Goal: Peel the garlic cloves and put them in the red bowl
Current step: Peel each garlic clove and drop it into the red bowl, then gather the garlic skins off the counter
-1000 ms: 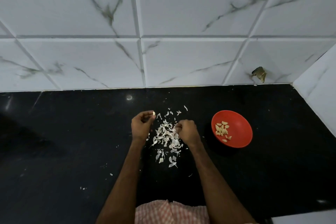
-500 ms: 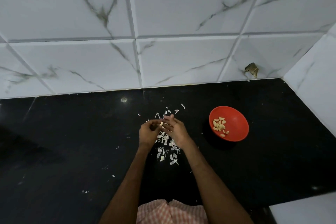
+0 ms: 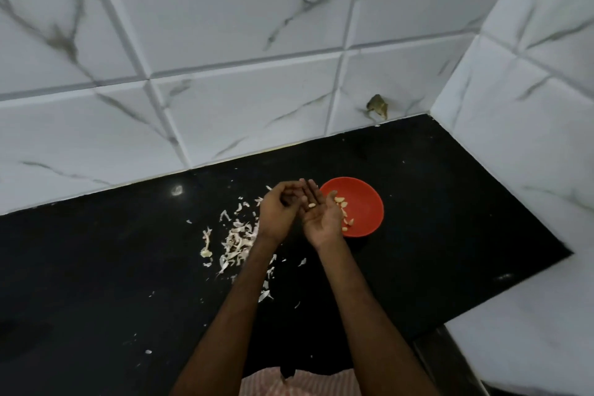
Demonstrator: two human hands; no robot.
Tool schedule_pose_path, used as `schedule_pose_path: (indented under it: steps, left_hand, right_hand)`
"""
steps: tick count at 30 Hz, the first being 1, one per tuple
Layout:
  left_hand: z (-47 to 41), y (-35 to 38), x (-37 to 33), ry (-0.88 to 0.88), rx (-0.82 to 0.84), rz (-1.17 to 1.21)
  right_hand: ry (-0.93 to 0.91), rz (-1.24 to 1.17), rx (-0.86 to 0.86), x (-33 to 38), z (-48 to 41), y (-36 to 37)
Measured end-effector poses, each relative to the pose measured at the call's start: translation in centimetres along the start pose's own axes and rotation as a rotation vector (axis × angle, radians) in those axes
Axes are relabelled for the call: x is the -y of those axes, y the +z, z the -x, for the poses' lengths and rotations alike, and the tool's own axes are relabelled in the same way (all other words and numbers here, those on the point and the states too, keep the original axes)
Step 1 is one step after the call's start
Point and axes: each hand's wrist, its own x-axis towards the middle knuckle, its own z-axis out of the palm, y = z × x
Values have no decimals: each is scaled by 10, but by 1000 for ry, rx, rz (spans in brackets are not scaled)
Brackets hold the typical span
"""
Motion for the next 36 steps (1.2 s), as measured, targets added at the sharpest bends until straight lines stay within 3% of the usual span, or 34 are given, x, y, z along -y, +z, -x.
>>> schedule_pose_path:
  steps: [5, 8, 11, 14, 17, 21, 24, 26, 28, 31, 33, 36]
  left_hand:
    - [-10, 30, 2, -176, -41, 195]
    - [-12, 31, 7, -202, -48, 205]
    - [-13, 20, 14, -203, -60, 173]
    - [-5, 6, 22, -194, -95, 134]
    - [8, -10, 27, -184, -189, 96]
    - [47, -48, 48, -135, -288, -159]
    - [90, -89, 74, -95, -281, -532]
    - [128, -118, 99, -205, -237, -811]
    - [173, -142, 126, -398, -257, -956]
    - [218, -150, 148, -591, -308, -987]
    - [216, -143, 150, -588, -277, -983]
    - [183, -121, 143, -438, -121, -987]
  right_hand:
    - [-59, 276, -68, 46, -12, -26]
    - [-96, 605, -154, 55, -25, -37]
    - [-86, 987, -109, 55, -30, -44]
    - [-354, 1202, -15, 47, -22, -51]
    - [-619, 1376, 225, 26, -4, -64]
    - [-533, 1711, 466, -16, 23, -107]
    - [-436, 2108, 455, -47, 37, -141]
    - [-427, 2281, 442, -64, 44, -153]
    - [-479, 2344, 454, -84, 51, -155]
    - [-622, 2387, 499, -111, 53, -150]
    - [-632, 2370, 516, -131, 52, -141]
    - [-617, 2297, 576, -149, 47, -120]
